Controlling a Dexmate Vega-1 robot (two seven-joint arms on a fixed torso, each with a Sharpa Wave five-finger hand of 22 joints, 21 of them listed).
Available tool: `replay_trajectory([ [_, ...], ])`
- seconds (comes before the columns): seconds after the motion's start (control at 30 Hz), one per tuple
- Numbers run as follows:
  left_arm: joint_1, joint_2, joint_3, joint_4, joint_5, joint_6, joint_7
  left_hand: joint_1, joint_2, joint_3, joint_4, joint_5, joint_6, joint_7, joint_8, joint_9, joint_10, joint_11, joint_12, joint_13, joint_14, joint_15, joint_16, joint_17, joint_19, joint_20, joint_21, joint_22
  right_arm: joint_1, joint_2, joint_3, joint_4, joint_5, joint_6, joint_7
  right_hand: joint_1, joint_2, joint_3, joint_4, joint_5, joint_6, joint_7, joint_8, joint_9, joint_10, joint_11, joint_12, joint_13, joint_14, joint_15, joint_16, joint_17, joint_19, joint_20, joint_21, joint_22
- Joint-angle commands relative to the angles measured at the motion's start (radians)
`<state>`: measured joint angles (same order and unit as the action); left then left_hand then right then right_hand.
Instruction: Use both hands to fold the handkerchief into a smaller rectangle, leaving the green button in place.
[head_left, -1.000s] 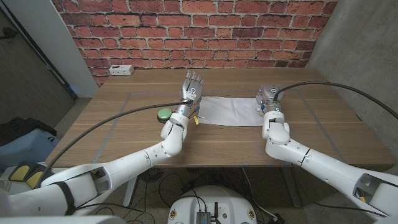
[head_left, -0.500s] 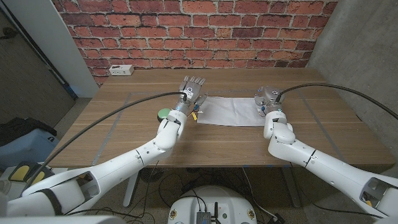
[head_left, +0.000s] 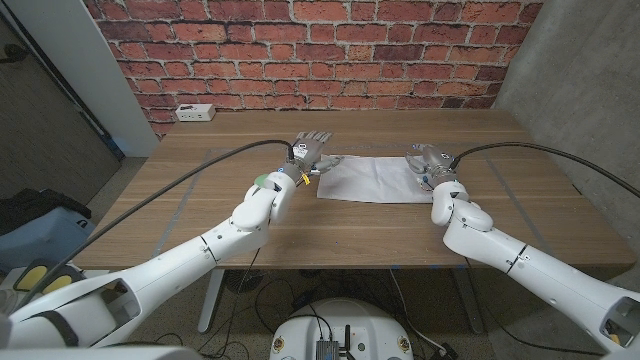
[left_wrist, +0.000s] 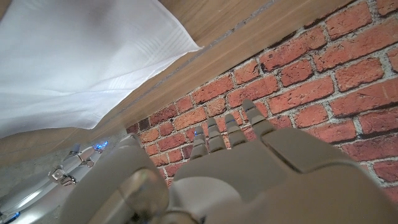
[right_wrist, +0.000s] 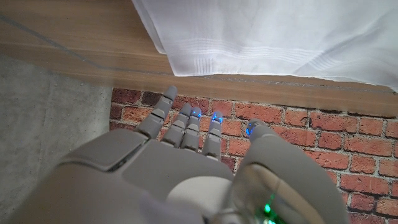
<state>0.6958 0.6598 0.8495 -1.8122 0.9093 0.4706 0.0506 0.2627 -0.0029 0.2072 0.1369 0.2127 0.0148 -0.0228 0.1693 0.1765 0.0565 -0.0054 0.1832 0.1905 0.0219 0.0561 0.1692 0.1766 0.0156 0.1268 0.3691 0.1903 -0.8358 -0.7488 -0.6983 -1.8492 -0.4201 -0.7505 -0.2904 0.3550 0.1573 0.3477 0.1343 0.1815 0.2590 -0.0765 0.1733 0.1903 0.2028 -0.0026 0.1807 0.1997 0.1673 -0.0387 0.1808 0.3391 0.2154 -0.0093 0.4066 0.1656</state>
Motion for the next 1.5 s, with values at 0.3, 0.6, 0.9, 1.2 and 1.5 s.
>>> replay_trajectory([
  [0.3,-0.010,0.120,-0.041,-0.116,-0.137,-0.153,-0.276,-0.036,-0.023,-0.040,-0.013,0.037,-0.165,-0.008,-0.002,0.002,-0.171,0.014,-0.008,-0.001,-0.150,0.018,0.001,0.001,-0.083,0.002,-0.056,0.001,-0.005,-0.095,-0.001,-0.069,0.147,0.074,0.159,-0.094,-0.001,-0.010,0.016,0.019,-0.150,-0.022,0.001,-0.003,-0.176,-0.048,-0.004,-0.003,-0.226,-0.041,-0.010,-0.079,-0.172,-0.042,-0.136,0.004],
  [0.6,-0.018,0.152,-0.050,-0.131,-0.160,-0.210,-0.370,-0.007,-0.027,-0.040,-0.038,0.049,-0.137,-0.012,0.023,0.002,-0.129,0.006,0.023,-0.001,-0.136,0.016,0.014,-0.001,-0.075,0.030,-0.062,0.001,0.009,-0.098,-0.042,-0.090,0.106,0.029,0.174,-0.065,0.004,0.009,-0.019,0.021,-0.158,-0.038,0.008,-0.003,-0.194,-0.051,0.002,-0.004,-0.249,-0.033,-0.005,-0.107,-0.184,-0.030,-0.156,0.005],
  [0.9,0.001,0.170,-0.051,-0.159,-0.077,-0.216,-0.380,0.095,-0.057,-0.033,-0.113,0.077,-0.048,-0.024,0.047,0.001,-0.059,-0.009,0.044,-0.002,-0.078,0.017,0.025,-0.001,-0.013,0.052,-0.057,-0.001,0.014,-0.095,-0.059,-0.097,0.094,0.014,0.181,-0.060,0.006,0.011,-0.026,0.019,-0.154,-0.041,0.012,-0.003,-0.193,-0.050,0.006,-0.004,-0.248,-0.033,0.001,-0.113,-0.186,-0.024,-0.161,0.005],
  [1.2,0.009,0.166,-0.044,-0.172,0.025,-0.215,-0.409,0.260,-0.041,0.011,-0.213,0.107,0.049,-0.039,0.062,0.001,0.018,-0.035,0.057,-0.001,-0.034,0.014,0.025,-0.002,0.040,0.046,-0.060,-0.001,0.016,-0.096,-0.066,-0.103,0.089,0.006,0.186,-0.063,0.007,0.010,-0.027,0.017,-0.145,-0.041,0.016,-0.003,-0.184,-0.046,0.012,-0.004,-0.242,-0.030,0.008,-0.118,-0.186,-0.020,-0.167,0.005],
  [1.5,0.018,0.145,-0.047,-0.158,0.090,-0.215,-0.417,0.404,-0.016,0.057,-0.290,0.116,0.164,-0.057,0.074,0.002,0.101,-0.069,0.068,0.000,0.021,-0.011,0.028,-0.003,0.094,0.036,-0.059,-0.001,0.022,-0.096,-0.070,-0.103,0.086,-0.001,0.194,-0.064,0.008,0.009,-0.028,0.016,-0.140,-0.037,0.019,-0.003,-0.174,-0.043,0.017,-0.004,-0.237,-0.029,0.013,-0.121,-0.183,-0.018,-0.170,0.006],
])
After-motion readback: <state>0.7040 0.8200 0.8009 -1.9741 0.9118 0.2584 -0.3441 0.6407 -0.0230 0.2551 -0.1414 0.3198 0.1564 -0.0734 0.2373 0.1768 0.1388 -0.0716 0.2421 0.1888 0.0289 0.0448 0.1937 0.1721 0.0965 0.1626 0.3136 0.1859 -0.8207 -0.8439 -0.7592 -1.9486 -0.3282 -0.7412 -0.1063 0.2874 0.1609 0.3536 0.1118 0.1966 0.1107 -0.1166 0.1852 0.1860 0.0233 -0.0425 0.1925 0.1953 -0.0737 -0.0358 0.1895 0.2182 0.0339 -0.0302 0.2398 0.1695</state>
